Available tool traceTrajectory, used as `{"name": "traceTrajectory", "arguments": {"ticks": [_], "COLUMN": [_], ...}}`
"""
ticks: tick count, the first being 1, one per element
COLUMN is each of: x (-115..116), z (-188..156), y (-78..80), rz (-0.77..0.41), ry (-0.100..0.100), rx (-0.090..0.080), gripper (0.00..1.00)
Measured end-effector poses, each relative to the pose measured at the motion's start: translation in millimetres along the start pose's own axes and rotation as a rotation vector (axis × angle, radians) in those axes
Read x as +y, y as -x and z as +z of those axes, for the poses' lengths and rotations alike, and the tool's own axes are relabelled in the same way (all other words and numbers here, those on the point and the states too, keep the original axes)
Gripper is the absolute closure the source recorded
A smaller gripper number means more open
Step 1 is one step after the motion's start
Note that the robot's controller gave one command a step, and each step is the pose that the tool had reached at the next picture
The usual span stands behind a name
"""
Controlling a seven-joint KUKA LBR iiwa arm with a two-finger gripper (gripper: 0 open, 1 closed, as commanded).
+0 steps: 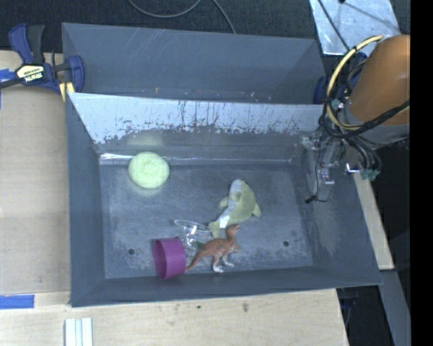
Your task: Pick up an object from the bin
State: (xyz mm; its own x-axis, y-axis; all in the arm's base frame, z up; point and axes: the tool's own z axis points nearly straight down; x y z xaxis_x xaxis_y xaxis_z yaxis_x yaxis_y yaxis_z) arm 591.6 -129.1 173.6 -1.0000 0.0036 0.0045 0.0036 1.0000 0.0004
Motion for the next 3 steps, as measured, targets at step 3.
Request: {"name": "traceTrajectory", "arguments": {"ticks": [3], "x": [59.6], "z": [48.5], "y": [5.0], "rz": [-0.472], "ry": [-0.001], "rx": [-0.006], "gripper": [0.0]}}
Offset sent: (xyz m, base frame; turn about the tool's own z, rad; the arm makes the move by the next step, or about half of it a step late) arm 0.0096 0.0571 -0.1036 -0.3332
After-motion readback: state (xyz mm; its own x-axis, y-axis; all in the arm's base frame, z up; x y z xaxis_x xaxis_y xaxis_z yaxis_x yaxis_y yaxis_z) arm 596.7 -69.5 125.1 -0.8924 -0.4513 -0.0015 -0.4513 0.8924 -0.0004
